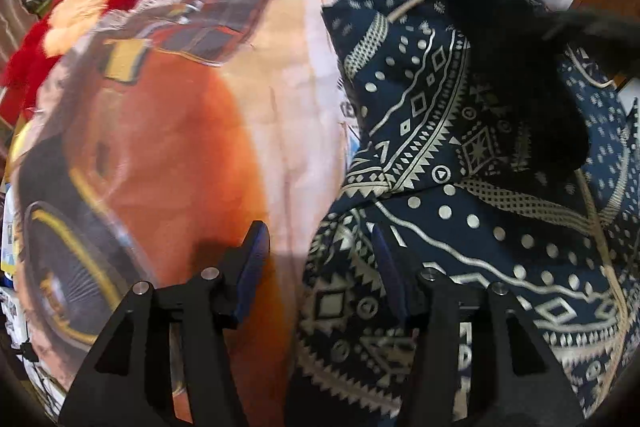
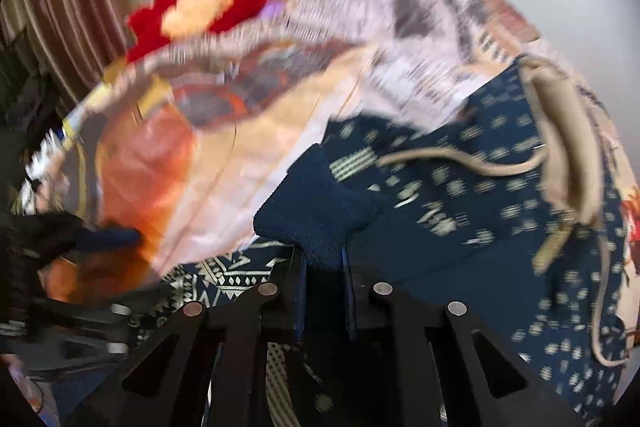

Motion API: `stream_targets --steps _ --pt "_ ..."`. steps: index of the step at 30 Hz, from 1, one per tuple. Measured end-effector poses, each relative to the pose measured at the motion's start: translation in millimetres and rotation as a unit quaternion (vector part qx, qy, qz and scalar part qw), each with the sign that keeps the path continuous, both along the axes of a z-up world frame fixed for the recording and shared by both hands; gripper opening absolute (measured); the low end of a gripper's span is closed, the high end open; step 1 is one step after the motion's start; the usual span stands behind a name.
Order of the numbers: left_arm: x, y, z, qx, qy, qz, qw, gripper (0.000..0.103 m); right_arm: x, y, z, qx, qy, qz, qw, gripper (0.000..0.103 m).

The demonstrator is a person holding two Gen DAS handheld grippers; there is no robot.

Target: Fold large clothes

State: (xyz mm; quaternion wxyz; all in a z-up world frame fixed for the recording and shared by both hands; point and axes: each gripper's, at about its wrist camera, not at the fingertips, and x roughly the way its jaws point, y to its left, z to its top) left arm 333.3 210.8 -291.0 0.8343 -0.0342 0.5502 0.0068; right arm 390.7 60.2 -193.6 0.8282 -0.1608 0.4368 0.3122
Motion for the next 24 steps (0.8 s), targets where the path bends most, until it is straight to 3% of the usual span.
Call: stream_targets --steps 3,7,8,9,12,18,21,24 --pt "13 -9 -9 0.003 0.003 -0.006 1.0000 0.053 5 -28 29 0.034 -0.016 -0.022 0.999 0.012" --pt "28 -25 -10 0.043 -0.013 -0.015 0.9989 0.049 8 -85 69 0.088 -0.035 -0.072 0.993 0.012" --pt "31 -28 -10 0.047 -0.018 -0.015 0.9986 0.039 8 -97 76 0.095 -0.040 -0.083 0.991 0.012" --pt "33 -30 -11 0.045 -0.019 -0.014 0.9987 0.021 5 -109 81 0.100 -0.044 -0.093 0.990 0.012" --pt "38 -35 -12 0.058 -0.020 0.001 0.9981 0.011 4 -160 96 0.115 -0.055 -0.138 0.982 0.012" --pt "25 -31 11 0.068 -0.058 0.047 0.9949 0.010 2 -245 93 0.138 -0.033 -0.214 0.967 0.012" --pt "18 -24 18 0.061 -0.059 0.057 0.9948 0.010 0 -274 78 0.140 -0.013 -0.240 0.961 0.012" --pt "17 -30 16 0.080 -0.048 0.056 0.9941 0.010 -4 -294 57 0.132 0.008 -0.259 0.957 0.012"
